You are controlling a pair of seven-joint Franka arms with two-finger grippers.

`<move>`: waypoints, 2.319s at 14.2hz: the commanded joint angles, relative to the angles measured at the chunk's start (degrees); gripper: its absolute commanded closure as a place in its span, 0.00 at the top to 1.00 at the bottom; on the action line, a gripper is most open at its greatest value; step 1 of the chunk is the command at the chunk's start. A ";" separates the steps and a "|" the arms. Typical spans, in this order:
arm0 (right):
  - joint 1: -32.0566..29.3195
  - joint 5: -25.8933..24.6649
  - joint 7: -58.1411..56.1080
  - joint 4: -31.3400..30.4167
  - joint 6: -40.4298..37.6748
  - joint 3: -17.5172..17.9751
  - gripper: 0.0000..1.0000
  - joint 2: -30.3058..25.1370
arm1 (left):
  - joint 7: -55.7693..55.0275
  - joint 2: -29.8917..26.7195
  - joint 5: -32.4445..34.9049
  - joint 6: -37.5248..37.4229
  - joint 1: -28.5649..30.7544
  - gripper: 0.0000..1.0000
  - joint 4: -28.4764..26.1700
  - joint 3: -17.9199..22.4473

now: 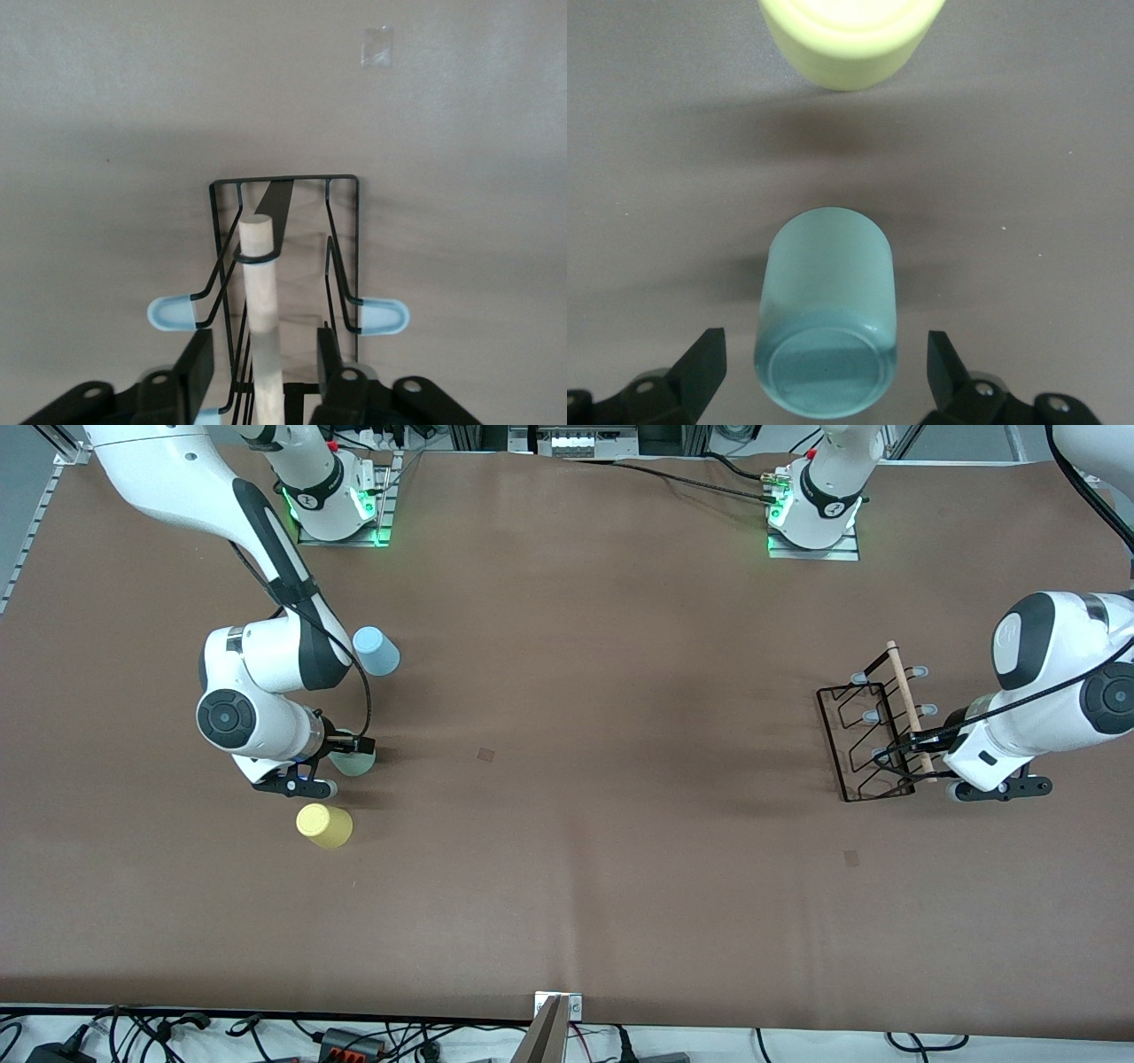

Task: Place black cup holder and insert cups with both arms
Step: 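Grasp the cup with the right gripper while the left gripper grips the rack, then carry the black wire rack with the left gripper to mid-table and release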

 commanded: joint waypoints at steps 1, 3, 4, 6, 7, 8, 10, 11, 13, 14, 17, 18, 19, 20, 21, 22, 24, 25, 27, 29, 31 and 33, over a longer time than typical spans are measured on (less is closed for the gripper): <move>-0.22 0.86 0.29 -0.37 1.40 0.09 1.00 0.24 | 1.24 -1.04 1.55 1.26 1.35 0.46 -2.11 -0.50; -0.31 0.86 0.29 -0.02 1.40 0.09 0.86 0.68 | 1.24 -1.22 1.55 3.27 1.97 0.43 -3.95 -0.50; -0.31 0.86 0.29 0.07 1.32 0.09 0.75 0.68 | 1.06 -1.39 1.55 4.15 2.14 0.40 -5.00 -0.59; -0.31 0.86 0.38 0.33 0.97 0.09 0.49 0.51 | 0.45 -1.83 1.46 4.07 2.32 0.38 -5.72 -0.59; -0.31 0.86 -0.14 1.82 0.44 0.00 0.33 0.59 | 0.36 -2.44 1.46 3.81 2.50 0.38 -5.98 -0.68; -0.40 0.86 -0.49 3.05 -0.87 -0.08 0.26 0.42 | 0.27 -2.80 1.37 3.72 2.58 0.37 -6.59 -0.68; -0.31 0.77 -0.59 6.73 -4.82 -0.08 0.23 -0.11 | 0.27 -3.68 1.19 3.72 2.67 0.32 -7.30 -0.76; -0.31 0.77 -0.59 9.45 -7.45 -0.08 0.23 -0.20 | 0.27 -3.77 1.19 3.72 2.67 0.30 -7.21 -0.76; -0.31 0.77 -0.76 16.65 -14.47 -0.08 0.23 -0.20 | -0.17 -3.77 0.76 3.63 2.67 0.16 -7.13 -0.76; -0.31 0.77 -0.94 19.73 -17.20 -0.17 0.23 -0.20 | -0.34 -3.77 0.67 3.63 2.67 0.09 -7.04 -0.76; -0.57 0.77 -1.11 26.43 -24.59 -0.61 0.24 -0.37 | -1.92 -3.77 -1.34 3.54 2.59 0.01 -6.07 -1.20; -1.27 0.69 -1.37 26.70 -25.22 -0.61 0.24 -0.63 | -2.01 -3.77 -2.31 3.37 2.50 0.01 -4.33 -2.25; -1.71 0.77 -2.16 26.70 -25.14 -0.61 0.24 -0.64 | -2.10 -3.68 -2.32 1.80 2.15 0.01 -2.83 -4.17; -2.06 0.86 -3.04 26.70 -25.05 -0.53 0.24 -0.64 | -3.58 -3.33 -2.41 -0.56 1.89 0.00 -0.56 -7.06; -2.15 0.86 -3.22 26.70 -25.05 -0.52 0.24 -0.64 | -6.21 -2.81 -3.71 -1.55 1.80 0.00 0.51 -9.53; -2.16 0.86 -3.31 26.70 -25.23 -0.61 0.24 -0.90 | -9.19 -1.50 -7.03 -1.64 1.53 0.00 2.96 -11.90; -2.24 0.69 -3.31 26.70 -26.45 -0.61 0.24 -1.95 | -10.62 3.06 -8.21 -1.82 -2.31 0.00 9.01 -14.73; -2.33 0.60 -3.40 26.70 -26.98 -0.61 0.24 -1.96 | -11.84 5.70 -8.47 -1.91 -5.99 0.00 12.01 -14.74; -3.20 0.77 -3.40 26.70 -26.99 -0.53 0.24 -1.96 | -15.53 11.32 -8.30 -2.08 -15.38 0.00 17.98 -14.22; -3.21 0.77 -3.31 26.70 -26.99 -0.52 0.24 -1.96 | -20.97 17.20 -8.04 -2.96 -22.00 0.00 24.39 -13.42; -3.21 0.77 -3.31 26.62 -27.07 -0.52 0.24 -1.96 | -26.51 21.96 -8.04 -2.26 -28.76 0.00 29.94 -13.16; -3.21 0.77 -3.40 26.44 -27.42 -0.44 0.24 -1.87 | -30.38 24.78 -8.21 -1.30 -37.27 0.00 35.39 -8.53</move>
